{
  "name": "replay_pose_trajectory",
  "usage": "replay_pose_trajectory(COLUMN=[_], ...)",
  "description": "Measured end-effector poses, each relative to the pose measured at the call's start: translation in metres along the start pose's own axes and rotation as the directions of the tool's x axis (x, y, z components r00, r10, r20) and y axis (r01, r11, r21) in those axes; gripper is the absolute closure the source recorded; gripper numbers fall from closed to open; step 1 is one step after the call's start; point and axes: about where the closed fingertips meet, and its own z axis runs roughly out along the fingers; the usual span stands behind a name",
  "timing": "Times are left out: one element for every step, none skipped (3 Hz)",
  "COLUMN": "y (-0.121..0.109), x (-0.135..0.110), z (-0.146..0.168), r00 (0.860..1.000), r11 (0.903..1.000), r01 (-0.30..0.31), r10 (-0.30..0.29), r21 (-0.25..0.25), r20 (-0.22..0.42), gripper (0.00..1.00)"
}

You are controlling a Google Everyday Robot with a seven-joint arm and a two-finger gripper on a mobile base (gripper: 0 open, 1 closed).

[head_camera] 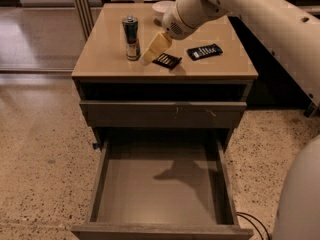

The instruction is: Place redbull can into middle drawer

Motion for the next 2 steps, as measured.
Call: replay_pose_trajectory(y=[-0.011,-0.015], x=[-0.010,-0.023], z=[0.022,0.048], r00=[1.000,0.998], r11=[0.9999,0.9993], r01=[-0.007,-0.034], r10=[0.007,0.033], r21=[0.011,0.017], r20=[0.020,0.061], gripper=[0.00,0.00])
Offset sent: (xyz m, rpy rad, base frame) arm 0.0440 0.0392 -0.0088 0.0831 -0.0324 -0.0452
